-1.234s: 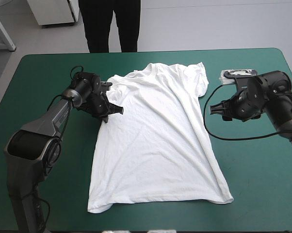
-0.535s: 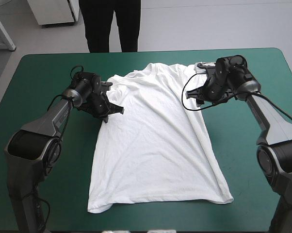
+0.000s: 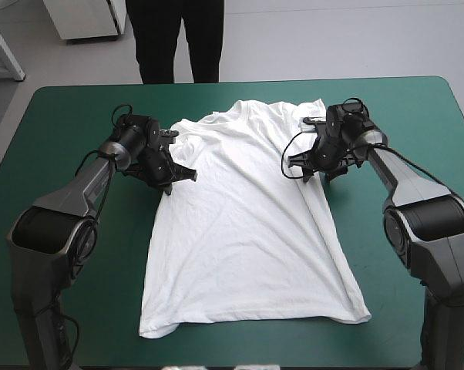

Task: Fold the cloth

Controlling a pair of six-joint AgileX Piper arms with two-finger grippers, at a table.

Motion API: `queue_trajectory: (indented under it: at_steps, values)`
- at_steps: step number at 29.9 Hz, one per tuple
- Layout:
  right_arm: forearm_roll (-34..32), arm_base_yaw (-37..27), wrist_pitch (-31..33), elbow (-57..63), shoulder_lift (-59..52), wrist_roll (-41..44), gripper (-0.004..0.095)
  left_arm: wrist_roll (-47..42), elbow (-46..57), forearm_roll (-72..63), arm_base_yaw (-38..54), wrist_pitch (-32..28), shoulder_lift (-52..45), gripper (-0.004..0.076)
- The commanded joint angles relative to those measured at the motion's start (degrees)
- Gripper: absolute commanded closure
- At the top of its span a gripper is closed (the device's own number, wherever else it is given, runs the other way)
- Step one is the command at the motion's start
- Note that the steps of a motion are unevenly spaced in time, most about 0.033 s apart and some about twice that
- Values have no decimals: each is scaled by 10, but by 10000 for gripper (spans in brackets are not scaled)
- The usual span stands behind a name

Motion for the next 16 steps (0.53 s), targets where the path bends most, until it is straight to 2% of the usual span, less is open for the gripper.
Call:
queue_trajectory:
  at_steps: [1, 13, 16]
  values:
    - [8, 0, -4, -14, -9, -4, 410, 6, 5, -8, 1, -36, 5, 734]
    - [17, 58, 20, -14, 45, -5, 926, 16, 5, -10, 1, -36, 5, 734]
    - [17, 62, 21, -14, 45, -5, 925, 18, 5, -10, 1, -35, 4, 734]
